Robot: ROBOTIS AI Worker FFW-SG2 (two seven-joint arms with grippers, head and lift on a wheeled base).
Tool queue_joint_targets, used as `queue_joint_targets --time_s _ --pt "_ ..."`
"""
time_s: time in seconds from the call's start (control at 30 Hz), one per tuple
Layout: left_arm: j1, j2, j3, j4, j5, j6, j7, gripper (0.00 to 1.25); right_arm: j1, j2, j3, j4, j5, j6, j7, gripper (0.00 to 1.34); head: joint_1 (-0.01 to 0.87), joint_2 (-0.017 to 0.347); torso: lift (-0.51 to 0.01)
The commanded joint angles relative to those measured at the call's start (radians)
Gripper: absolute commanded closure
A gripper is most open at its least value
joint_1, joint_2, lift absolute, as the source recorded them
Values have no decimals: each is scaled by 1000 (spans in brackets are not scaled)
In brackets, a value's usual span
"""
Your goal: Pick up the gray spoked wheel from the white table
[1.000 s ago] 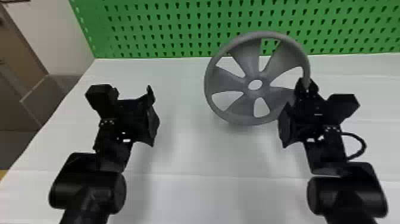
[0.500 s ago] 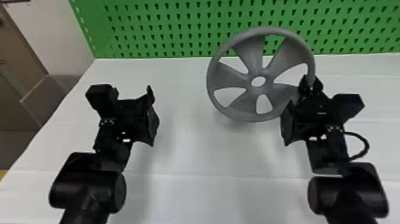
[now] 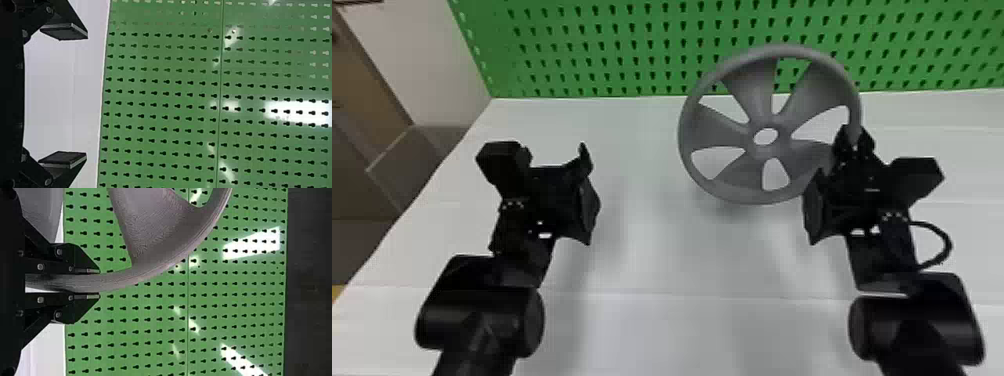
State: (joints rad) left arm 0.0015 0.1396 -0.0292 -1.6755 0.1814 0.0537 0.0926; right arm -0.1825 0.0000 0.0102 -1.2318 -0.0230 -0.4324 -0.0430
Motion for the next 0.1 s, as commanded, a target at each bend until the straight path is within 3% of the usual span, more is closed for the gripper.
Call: queue_joint_targets --time_s 0.0,0.07 --pt "-2 0 -2 0 1 0 -1 194 -2 1 -1 0 0 -8 -2 1222 779 137 -85" --pt "-2 0 0 0 1 0 1 194 -2 1 -1 0 0 -8 -2 1222 779 137 -85"
